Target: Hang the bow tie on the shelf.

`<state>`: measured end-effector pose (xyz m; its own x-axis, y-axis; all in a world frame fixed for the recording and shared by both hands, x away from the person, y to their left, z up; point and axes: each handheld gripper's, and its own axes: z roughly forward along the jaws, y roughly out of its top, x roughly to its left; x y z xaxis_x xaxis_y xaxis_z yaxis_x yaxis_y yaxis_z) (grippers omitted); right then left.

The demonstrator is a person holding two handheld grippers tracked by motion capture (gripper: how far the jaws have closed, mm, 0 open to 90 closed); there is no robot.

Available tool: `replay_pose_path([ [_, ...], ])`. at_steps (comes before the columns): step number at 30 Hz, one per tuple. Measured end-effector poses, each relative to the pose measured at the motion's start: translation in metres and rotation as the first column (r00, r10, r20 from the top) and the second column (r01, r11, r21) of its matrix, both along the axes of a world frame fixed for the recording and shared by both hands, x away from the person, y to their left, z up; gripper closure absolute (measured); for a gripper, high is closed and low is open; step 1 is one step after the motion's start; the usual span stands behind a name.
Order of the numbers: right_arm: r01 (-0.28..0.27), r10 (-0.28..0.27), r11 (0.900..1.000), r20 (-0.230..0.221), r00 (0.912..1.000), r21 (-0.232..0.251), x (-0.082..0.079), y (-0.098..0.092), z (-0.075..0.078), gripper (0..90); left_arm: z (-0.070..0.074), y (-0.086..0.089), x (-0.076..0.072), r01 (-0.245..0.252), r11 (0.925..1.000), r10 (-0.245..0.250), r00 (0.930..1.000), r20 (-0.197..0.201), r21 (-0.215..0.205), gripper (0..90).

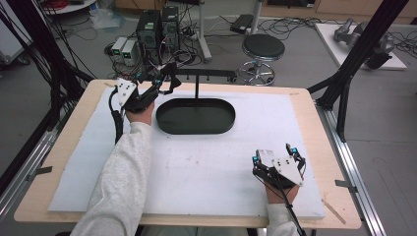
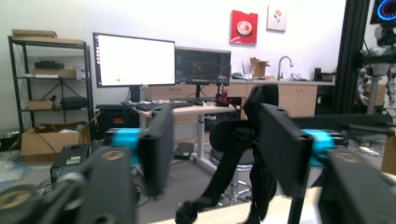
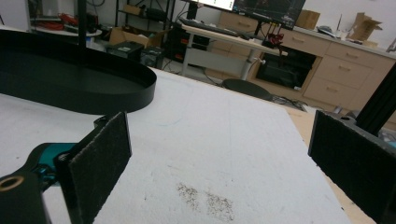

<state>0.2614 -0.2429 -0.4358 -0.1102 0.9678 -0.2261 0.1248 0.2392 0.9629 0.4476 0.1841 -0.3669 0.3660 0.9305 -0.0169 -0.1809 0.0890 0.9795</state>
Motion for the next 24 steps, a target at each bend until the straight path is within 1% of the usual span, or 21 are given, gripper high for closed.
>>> replay_pose_path([
  [1,0.0,0.0,1.0,-0.001,1.0,0.001,0.0,0.0,0.0,5.0,0.005,0.002,-0.002,-0.033,0.9993,0.033,0.9994,0.003,0.014,35.7],
  [2,0.002,-0.002,1.0,-0.001,1.0,0.002,0.0,0.0,0.0,5.0,0.007,0.002,-0.003,-0.053,0.9982,0.053,0.9986,0.008,0.027,30.0],
  [3,0.003,-0.003,1.0,-0.001,1.0,0.004,0.0,0.0,0.0,5.0,0.01,0.004,-0.004,-0.056,0.9978,0.055,0.9984,0.015,0.037,27.1],
  [5,0.004,-0.004,1.0,-0.001,1.0,0.003,0.0,0.0,0.0,5.0,0.013,0.007,-0.006,-0.036,0.9975,0.035,0.9989,0.031,0.061,22.1],
  [6,0.003,-0.003,1.0,0.0,1.0,0.004,0.0,0.0,0.0,5.0,0.013,0.007,-0.006,-0.036,0.9975,0.035,0.9989,0.031,0.061,18.8],
  [7,0.005,-0.005,1.0,-0.001,1.0,0.002,0.0,0.0,0.0,5.0,0.016,0.009,-0.008,-0.018,0.9979,0.015,0.9993,0.034,0.062,18.8],
  [9,0.004,-0.004,1.0,-0.001,1.0,0.001,0.0,0.0,0.0,5.0,0.023,0.013,-0.012,-0.005,0.9981,0.002,0.9993,0.038,0.062,18.8],
  [10,0.004,-0.004,1.0,-0.001,1.0,0.0,0.0,0.0,0.0,5.0,0.025,0.015,-0.013,-0.005,0.9986,0.002,0.999,0.044,0.053,18.8],
  [11,0.005,-0.005,1.0,-0.001,1.0,0.0,0.0,0.0,0.0,5.0,0.025,0.015,-0.013,-0.005,0.9986,0.002,0.999,0.044,0.053,18.8],
  [12,0.006,-0.006,1.0,-0.001,1.0,0.001,0.0,0.0,0.0,5.0,0.028,0.017,-0.016,-0.001,0.9991,-0.001,0.9987,0.051,0.042,18.9],
  [13,0.007,-0.007,1.0,0.0,1.0,0.001,0.0,0.0,0.0,5.0,0.034,0.024,-0.021,0.001,0.9992,-0.004,0.9986,0.054,0.041,19.6],
  [14,0.007,-0.007,1.0,0.0,1.0,0.003,0.0,0.0,0.0,5.0,0.034,0.024,-0.021,0.001,0.9992,-0.004,0.9986,0.054,0.041,19.6],
  [17,0.012,-0.012,1.0,0.003,0.9999,-0.003,0.001,-0.001,0.0,5.0,0.044,0.038,-0.031,-0.026,0.9969,0.022,0.9983,0.054,0.074,22.6],
  [18,0.012,-0.012,1.0,0.003,0.9999,-0.003,0.001,-0.001,0.0,5.0,0.044,0.038,-0.031,-0.026,0.9969,0.022,0.9983,0.054,0.074,25.2],
  [19,0.011,-0.011,1.0,0.001,0.9999,0.0,0.0,-0.001,0.0,5.0,0.049,0.046,-0.038,-0.047,0.9944,0.04,0.997,0.066,0.095,26.8],
  [23,0.015,-0.015,1.0,0.001,0.9999,0.001,0.001,-0.001,0.0,5.0,0.056,0.066,-0.056,-0.081,0.9886,0.067,0.9918,0.109,0.127,27.5],
  [24,0.015,-0.015,1.0,0.001,0.9999,0.001,0.001,-0.001,0.0,5.0,0.056,0.066,-0.056,-0.081,0.9886,0.067,0.9918,0.109,0.127,27.7],
])
